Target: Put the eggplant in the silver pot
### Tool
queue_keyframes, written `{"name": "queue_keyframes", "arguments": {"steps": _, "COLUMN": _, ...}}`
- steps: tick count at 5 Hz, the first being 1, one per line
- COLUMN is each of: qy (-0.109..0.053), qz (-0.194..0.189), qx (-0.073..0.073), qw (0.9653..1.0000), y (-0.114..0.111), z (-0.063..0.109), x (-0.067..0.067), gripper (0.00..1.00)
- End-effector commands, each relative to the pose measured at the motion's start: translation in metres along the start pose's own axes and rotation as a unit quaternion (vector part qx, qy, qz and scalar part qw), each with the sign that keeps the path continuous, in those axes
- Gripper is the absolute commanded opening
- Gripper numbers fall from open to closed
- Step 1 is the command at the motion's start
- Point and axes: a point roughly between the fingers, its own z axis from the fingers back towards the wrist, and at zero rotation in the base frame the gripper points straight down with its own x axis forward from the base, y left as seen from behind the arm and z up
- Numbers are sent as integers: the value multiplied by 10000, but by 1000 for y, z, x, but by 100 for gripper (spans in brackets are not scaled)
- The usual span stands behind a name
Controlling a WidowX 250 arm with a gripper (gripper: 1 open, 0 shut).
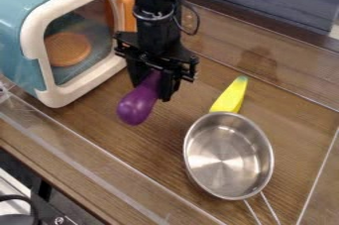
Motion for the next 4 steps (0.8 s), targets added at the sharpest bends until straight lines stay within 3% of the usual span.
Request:
{"name": "queue_keyframes", "arguments": {"steps": 1, "qy": -200, "qz": 139, "qx": -71, "qw": 9997, "y": -18, "z": 11, "x": 0, "gripper": 0}}
{"name": "queue_keyframes", "arguments": {"steps": 2, "qy": -205, "qz": 322, "qx": -140, "qw": 9992, "y": -46, "z": 11, "x": -4, "gripper": 0}}
{"name": "queue_keyframes", "arguments": {"steps": 3, "qy": -212, "qz": 98, "qx": -194, "qw": 9995, "y": -70, "z": 14, "x": -2, "gripper": 0}}
{"name": "queue_keyframes", "arguments": {"steps": 4, "qy": -218, "qz": -160, "qx": -217, "qw": 9994, "y": -79, "z": 16, "x": 1, "gripper": 0}}
